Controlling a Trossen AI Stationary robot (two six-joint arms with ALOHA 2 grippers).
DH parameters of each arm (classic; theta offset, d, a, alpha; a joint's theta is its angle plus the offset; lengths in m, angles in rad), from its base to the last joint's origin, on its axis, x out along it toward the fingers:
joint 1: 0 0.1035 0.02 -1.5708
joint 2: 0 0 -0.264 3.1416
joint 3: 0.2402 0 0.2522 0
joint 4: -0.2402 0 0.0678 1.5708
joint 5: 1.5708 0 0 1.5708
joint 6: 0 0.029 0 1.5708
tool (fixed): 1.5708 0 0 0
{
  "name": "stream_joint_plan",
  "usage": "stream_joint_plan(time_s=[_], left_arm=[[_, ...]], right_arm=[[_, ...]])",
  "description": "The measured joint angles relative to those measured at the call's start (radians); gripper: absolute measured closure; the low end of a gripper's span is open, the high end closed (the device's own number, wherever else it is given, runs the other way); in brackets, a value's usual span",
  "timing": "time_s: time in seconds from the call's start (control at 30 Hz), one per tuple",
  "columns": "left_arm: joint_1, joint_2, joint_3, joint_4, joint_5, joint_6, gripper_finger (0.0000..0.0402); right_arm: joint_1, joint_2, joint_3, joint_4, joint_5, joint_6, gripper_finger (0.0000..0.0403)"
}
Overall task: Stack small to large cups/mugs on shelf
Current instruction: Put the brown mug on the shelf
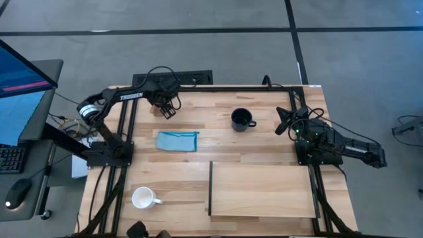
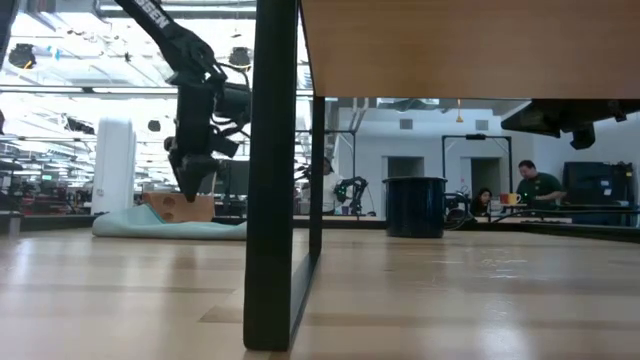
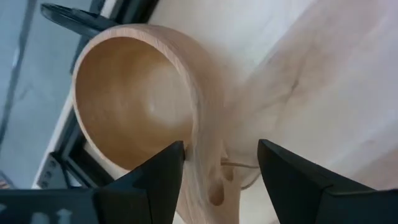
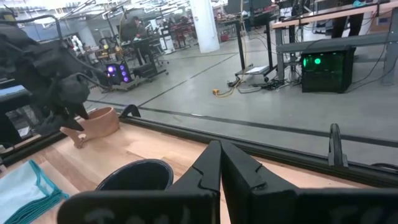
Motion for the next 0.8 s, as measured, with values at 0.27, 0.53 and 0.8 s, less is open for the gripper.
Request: stream_joint_plan(time_s=[0.27, 0.53, 0.8], left_arm=[[0.008, 0.027, -0.006, -0.003, 0.033, 0.042, 0.0203], [0.008, 0.027, -0.006, 0.005, 0.041, 0.045, 0.0252], [0.018, 0.027, -0.006, 0.008, 0.056, 0.037, 0.0361]], right_arm=[[0.0, 0.0, 0.0, 0.0, 0.0, 0.0, 0.037], [0.0, 0.0, 0.0, 0.0, 0.002, 0.0, 0.037], [0.0, 0.0, 0.0, 0.0, 0.003, 0.0, 0.037]])
